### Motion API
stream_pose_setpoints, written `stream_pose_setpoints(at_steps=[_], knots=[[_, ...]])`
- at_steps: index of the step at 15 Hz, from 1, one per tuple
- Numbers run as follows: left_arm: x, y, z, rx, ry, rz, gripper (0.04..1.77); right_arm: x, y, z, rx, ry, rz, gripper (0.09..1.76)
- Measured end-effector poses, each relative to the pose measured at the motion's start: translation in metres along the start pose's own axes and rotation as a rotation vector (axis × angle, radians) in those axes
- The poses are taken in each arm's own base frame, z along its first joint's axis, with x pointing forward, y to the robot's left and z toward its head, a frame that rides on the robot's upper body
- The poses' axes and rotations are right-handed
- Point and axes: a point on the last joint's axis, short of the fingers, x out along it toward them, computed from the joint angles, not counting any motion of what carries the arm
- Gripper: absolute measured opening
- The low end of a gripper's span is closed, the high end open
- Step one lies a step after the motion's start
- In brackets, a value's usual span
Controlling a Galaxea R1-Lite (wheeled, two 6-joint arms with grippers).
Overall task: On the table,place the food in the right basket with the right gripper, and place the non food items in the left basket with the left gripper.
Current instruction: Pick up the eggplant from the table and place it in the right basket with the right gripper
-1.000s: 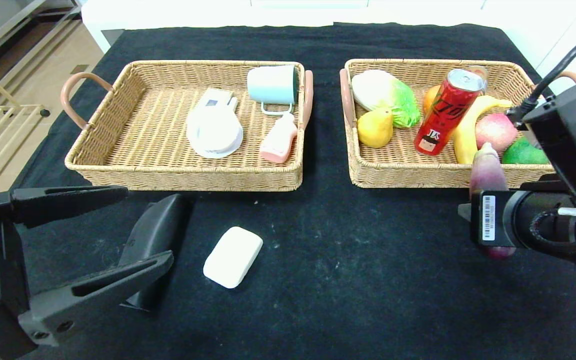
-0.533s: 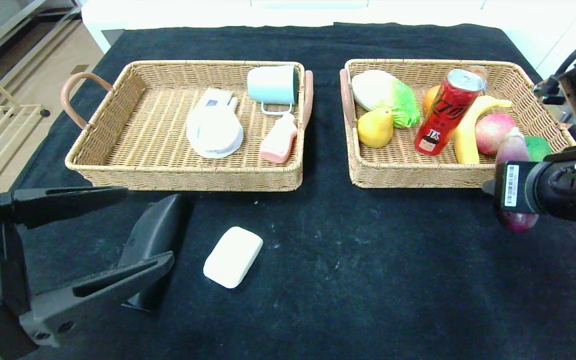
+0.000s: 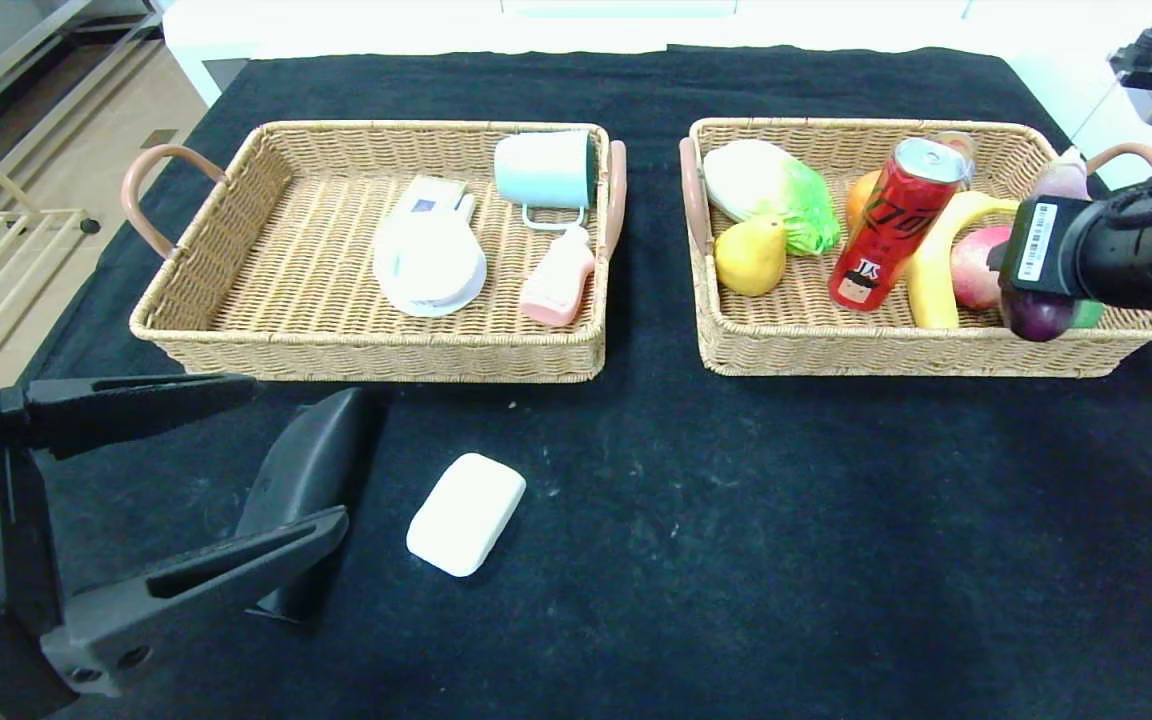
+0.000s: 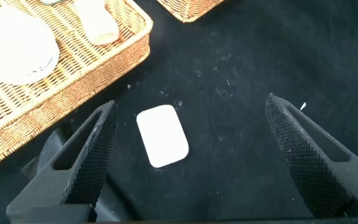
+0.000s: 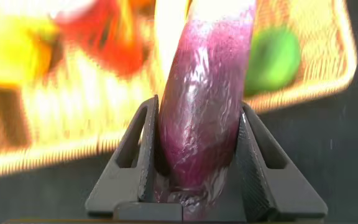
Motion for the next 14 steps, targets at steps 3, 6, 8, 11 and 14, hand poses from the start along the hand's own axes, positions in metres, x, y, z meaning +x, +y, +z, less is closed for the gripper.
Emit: stream_pose_setpoints(at_steps=[3, 6, 8, 11, 14], knots=[[0.0, 0.0, 0.0, 0.0, 0.001, 0.0, 1.72, 0.028, -0.003, 0.009, 0.045, -0.079, -0.039, 0.82], [0.001, 0.0, -0.001, -0.001, 0.003, -0.001, 1.72, 0.047, -0.005, 0.009, 0.055, -0.103, -0.067, 0.82], [0.001, 0.0, -0.001, -0.002, 0.006, -0.001, 1.72, 0.051, -0.003, 0.012, 0.062, -0.139, -0.06, 0.82], [0.002, 0.0, -0.001, -0.003, 0.007, -0.002, 1.72, 0.055, 0.001, 0.009, 0.049, -0.137, -0.056, 0.82], [0.002, 0.0, -0.002, -0.003, 0.009, -0.003, 1.72, 0.056, 0.002, 0.006, 0.044, -0.129, -0.054, 0.99]])
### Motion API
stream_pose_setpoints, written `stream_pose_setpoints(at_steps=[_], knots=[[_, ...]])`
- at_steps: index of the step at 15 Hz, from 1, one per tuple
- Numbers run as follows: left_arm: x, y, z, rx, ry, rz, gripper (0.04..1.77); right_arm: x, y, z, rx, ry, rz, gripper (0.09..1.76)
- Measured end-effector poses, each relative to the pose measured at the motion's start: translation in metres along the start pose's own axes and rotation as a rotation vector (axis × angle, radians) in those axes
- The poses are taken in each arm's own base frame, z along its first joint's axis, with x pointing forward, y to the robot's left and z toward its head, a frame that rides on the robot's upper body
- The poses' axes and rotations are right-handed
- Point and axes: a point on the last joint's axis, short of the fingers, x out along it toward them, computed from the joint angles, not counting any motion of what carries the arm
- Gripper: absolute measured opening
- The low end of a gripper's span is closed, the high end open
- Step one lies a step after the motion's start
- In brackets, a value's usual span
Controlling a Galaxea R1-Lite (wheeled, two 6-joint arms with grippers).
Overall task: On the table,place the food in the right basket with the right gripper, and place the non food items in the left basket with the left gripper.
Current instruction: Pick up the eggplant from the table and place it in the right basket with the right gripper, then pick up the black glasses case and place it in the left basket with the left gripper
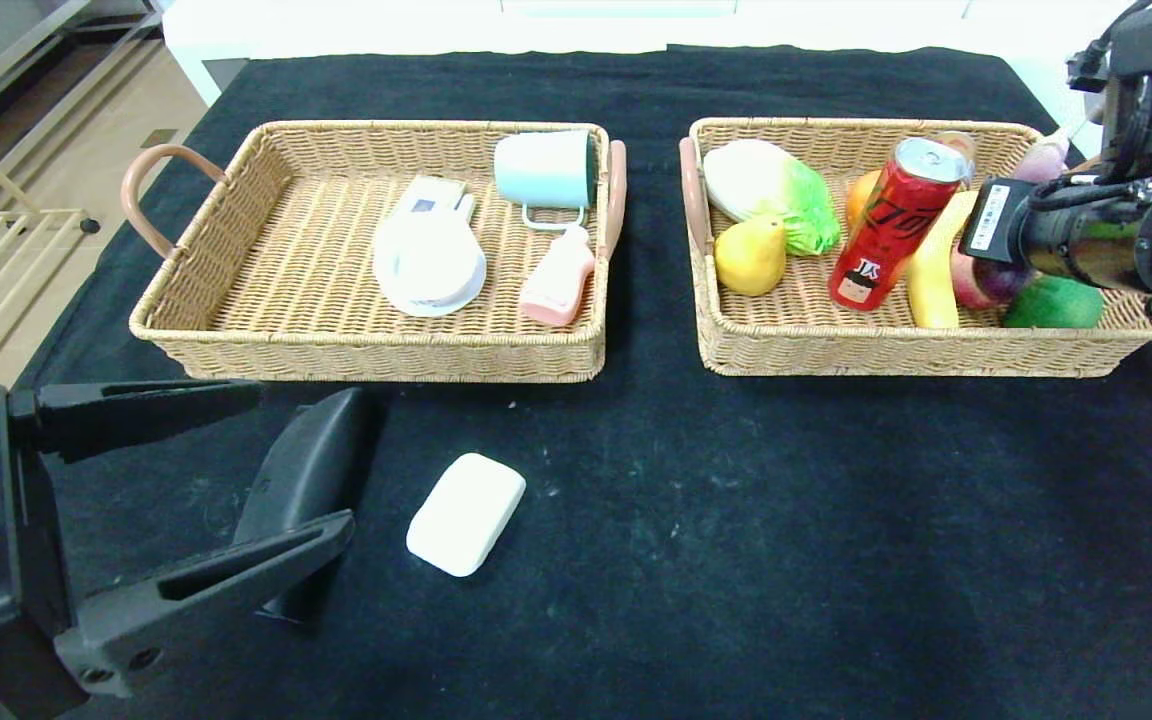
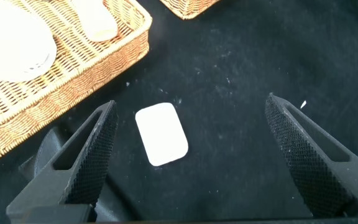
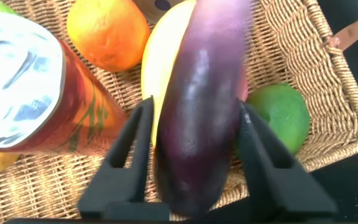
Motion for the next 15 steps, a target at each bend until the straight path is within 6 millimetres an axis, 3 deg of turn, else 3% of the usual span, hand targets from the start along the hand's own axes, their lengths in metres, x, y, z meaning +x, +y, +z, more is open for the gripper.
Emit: stream_pose_setpoints(at_steps=[6, 15], knots=[[0.0, 0.0, -0.001, -0.001, 0.002, -0.001, 1.72, 0.001, -0.001, -0.004, -0.009, 0.012, -0.004, 1.38], [0.001, 0.0, -0.001, -0.002, 0.005, -0.002, 1.72, -0.022, -0.006, -0.015, -0.05, 0.069, 0.068, 1.6]])
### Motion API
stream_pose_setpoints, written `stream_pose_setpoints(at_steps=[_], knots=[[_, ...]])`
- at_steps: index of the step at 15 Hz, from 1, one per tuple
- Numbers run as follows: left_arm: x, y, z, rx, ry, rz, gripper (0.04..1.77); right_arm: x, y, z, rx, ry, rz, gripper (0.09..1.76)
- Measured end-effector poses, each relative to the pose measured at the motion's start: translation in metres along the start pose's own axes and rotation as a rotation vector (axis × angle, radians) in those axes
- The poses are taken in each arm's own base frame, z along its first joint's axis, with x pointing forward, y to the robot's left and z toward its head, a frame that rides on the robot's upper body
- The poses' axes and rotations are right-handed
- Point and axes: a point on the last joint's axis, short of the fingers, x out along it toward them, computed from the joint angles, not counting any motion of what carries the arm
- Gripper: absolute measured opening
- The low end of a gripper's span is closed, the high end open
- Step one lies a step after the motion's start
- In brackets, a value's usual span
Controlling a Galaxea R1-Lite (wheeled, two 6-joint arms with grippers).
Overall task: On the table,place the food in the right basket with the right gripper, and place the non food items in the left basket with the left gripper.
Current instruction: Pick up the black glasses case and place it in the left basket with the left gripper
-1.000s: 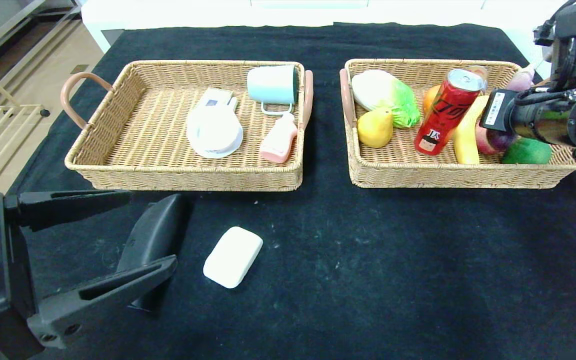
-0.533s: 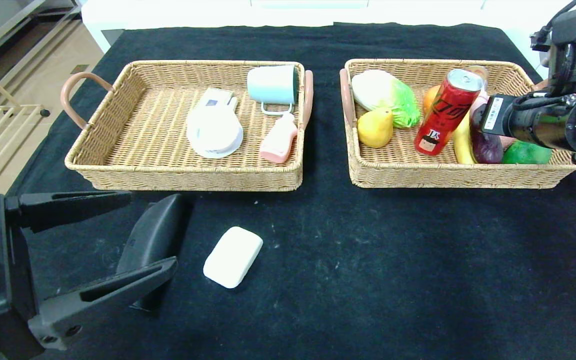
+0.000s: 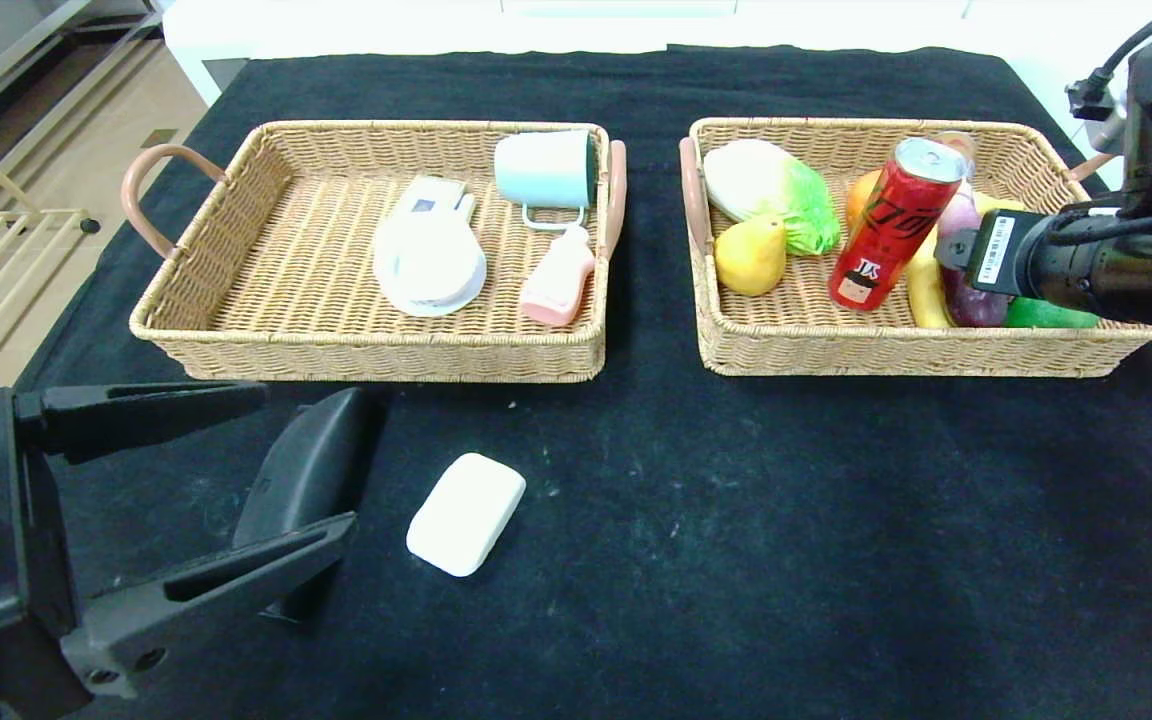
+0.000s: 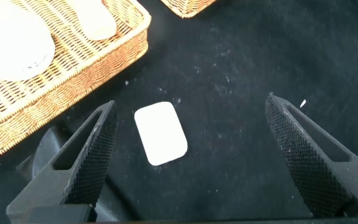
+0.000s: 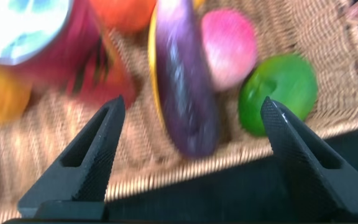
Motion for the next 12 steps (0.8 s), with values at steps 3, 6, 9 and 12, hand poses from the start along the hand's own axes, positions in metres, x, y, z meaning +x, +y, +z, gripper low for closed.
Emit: stream_pose_setpoints(at_steps=[3, 6, 9, 12], knots=[[0.003, 0.001, -0.002, -0.006, 0.018, -0.004, 1.72, -0.03, -0.003, -0.015, -0.098, 0.054, 0.132, 1.64], [0.005, 0.001, -0.002, -0.008, 0.026, -0.005, 1.72, -0.065, 0.001, -0.028, -0.159, 0.072, 0.27, 1.66], [0.008, 0.001, -0.006, 0.002, 0.046, -0.011, 1.72, -0.093, 0.005, -0.044, -0.241, 0.102, 0.454, 1.67], [0.013, 0.001, -0.008, -0.002, 0.06, -0.021, 1.72, -0.108, 0.005, -0.061, -0.325, 0.119, 0.675, 1.69]])
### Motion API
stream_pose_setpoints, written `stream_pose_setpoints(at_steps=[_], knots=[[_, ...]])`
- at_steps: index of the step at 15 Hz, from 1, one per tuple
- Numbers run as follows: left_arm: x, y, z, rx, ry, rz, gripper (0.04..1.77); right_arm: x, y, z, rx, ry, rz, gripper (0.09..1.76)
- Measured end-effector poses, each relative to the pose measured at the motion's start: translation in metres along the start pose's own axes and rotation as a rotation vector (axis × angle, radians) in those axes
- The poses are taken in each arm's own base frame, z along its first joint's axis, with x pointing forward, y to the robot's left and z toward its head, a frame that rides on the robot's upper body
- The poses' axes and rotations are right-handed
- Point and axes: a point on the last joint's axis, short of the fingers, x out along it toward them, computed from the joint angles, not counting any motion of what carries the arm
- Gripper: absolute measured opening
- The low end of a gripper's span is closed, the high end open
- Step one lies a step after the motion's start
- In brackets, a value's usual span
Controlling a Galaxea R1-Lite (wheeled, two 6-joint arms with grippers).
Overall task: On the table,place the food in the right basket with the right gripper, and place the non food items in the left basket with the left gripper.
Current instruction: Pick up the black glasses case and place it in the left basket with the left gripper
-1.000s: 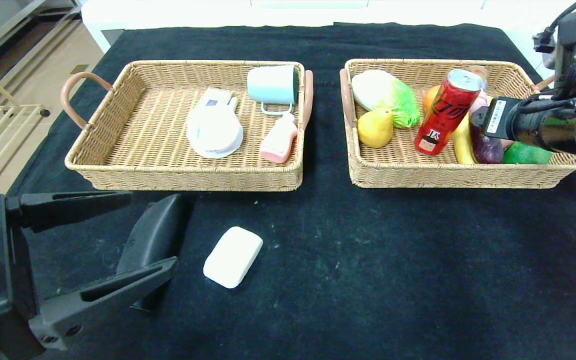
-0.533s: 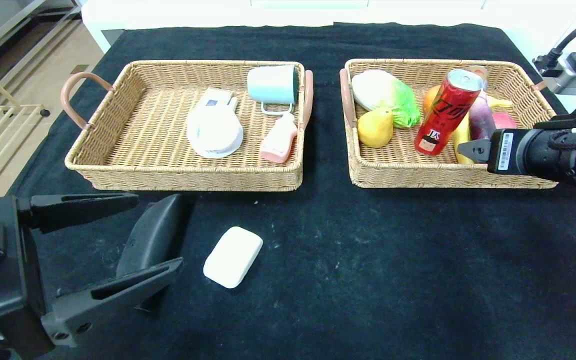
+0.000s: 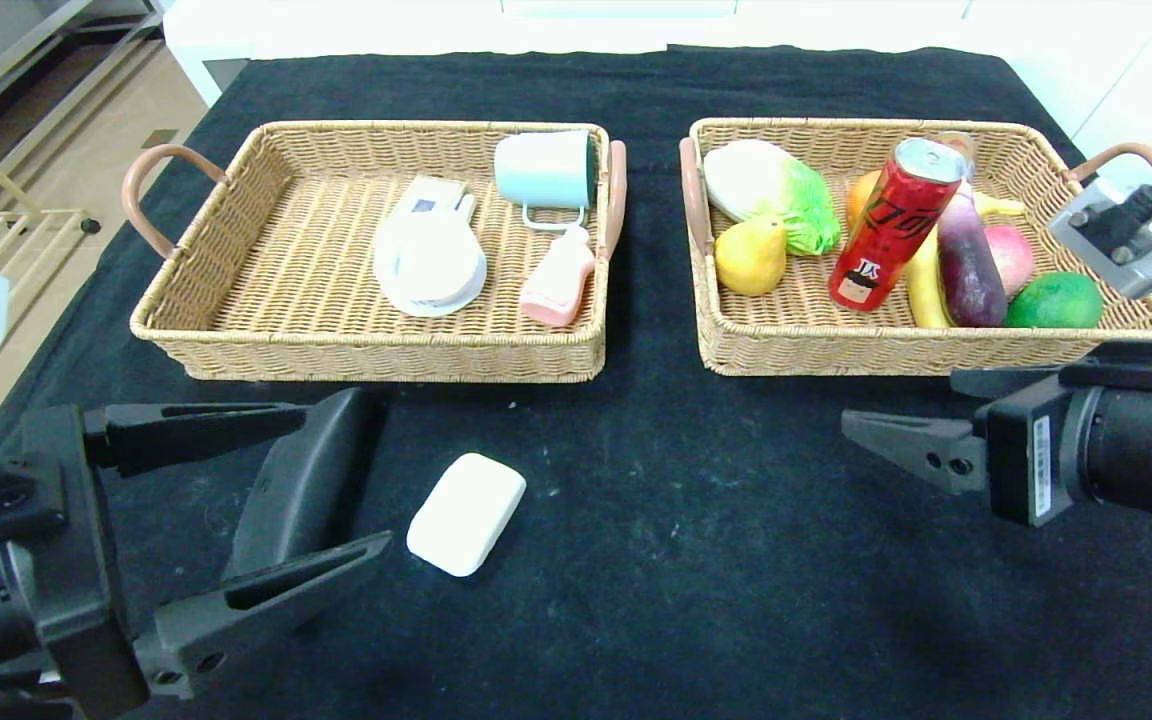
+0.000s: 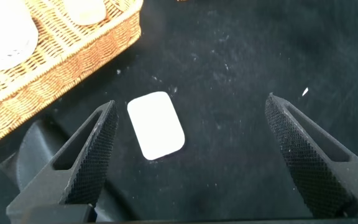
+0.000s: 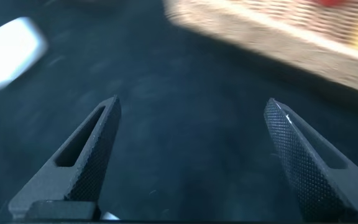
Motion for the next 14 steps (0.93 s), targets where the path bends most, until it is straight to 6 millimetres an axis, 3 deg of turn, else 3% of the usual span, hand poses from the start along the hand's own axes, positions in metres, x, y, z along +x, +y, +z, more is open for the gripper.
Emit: stream_pose_setpoints(at_steps=[5, 10, 14], knots=[[0.005, 0.001, -0.003, -0.007, 0.022, -0.007, 1.72, 0.002, 0.005, -0.03, -0.156, -0.056, 0.263, 1.7], [0.008, -0.004, -0.006, -0.012, 0.033, -0.033, 1.72, -0.003, 0.003, -0.054, -0.214, -0.075, 0.348, 1.7], [0.004, -0.004, 0.011, 0.008, -0.002, -0.004, 1.72, -0.005, 0.0, -0.066, -0.219, -0.111, 0.369, 1.7]])
